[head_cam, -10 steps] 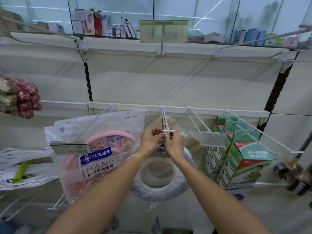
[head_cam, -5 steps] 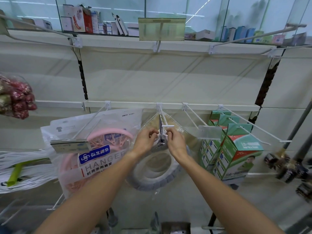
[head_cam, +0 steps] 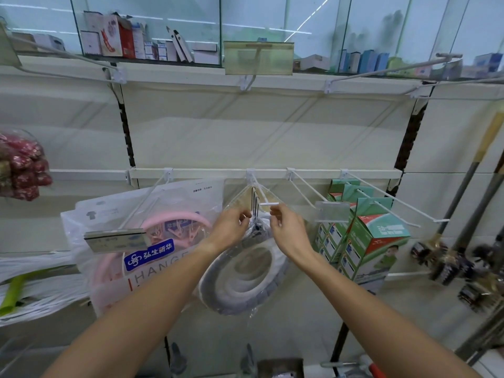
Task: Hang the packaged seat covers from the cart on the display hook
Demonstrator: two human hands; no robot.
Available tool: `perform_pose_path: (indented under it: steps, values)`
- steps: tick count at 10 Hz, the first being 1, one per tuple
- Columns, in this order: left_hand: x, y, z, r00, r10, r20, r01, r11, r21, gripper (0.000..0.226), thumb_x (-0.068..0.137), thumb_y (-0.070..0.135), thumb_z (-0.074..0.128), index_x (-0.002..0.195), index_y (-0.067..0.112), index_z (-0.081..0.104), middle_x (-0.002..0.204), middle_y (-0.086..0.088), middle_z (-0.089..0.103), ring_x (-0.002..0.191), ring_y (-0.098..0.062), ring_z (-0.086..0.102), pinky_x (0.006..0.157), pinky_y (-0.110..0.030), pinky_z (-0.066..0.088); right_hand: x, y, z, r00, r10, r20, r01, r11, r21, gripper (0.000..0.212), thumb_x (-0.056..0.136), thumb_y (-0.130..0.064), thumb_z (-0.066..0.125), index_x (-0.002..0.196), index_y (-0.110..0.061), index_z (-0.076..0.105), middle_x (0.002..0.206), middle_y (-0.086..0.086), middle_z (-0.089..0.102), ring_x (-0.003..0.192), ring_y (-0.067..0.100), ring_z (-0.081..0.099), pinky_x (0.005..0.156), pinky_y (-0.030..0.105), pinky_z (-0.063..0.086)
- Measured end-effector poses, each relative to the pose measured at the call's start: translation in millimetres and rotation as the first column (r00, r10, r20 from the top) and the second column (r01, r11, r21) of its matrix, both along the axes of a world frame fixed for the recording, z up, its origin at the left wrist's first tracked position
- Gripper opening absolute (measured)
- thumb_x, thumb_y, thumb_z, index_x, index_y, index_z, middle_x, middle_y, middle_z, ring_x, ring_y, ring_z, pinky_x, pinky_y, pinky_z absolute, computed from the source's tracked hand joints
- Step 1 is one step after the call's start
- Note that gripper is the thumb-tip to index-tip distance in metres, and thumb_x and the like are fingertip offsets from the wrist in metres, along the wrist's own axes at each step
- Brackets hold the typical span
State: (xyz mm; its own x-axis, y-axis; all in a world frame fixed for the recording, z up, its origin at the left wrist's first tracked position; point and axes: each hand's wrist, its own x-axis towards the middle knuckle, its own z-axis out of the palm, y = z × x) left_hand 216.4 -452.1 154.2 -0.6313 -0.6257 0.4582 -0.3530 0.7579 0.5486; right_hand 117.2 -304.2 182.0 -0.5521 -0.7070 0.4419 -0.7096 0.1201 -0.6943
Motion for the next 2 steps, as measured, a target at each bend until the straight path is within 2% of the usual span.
perform_pose_path:
  steps: [1,2]
  values:
    - [2,-2,2,0.998,0.015,0.065,-0.008,0.995,-0.098,0.018,0.089,0.02,0.051,0.1,0.023,0.065,0.096,-0.002,0.071,0.086,-0.023,0.062,0.077,-0.039,0.053,2,11,8,0.999,0.004,-0.036,-0.005,1.0,-0.012,0.03,0.097,-0.01,0.05,0.125,-0.009,0.061,0.118,0.007,0.07,0.109,0.02,0.064,0.099,0.032,0.05]
    - [4,-5,4,0.995,0.033,0.096,-0.02,0.991,-0.133,0.019,0.088,0.019,0.051,0.1,0.023,0.065,0.1,-0.004,0.072,0.09,-0.027,0.064,0.078,-0.042,0.053,2,24,19,1.0,0.013,-0.005,-0.014,0.998,-0.056,0.033,0.096,-0.009,0.05,0.128,-0.009,0.059,0.116,0.006,0.07,0.104,0.017,0.065,0.099,0.036,0.052]
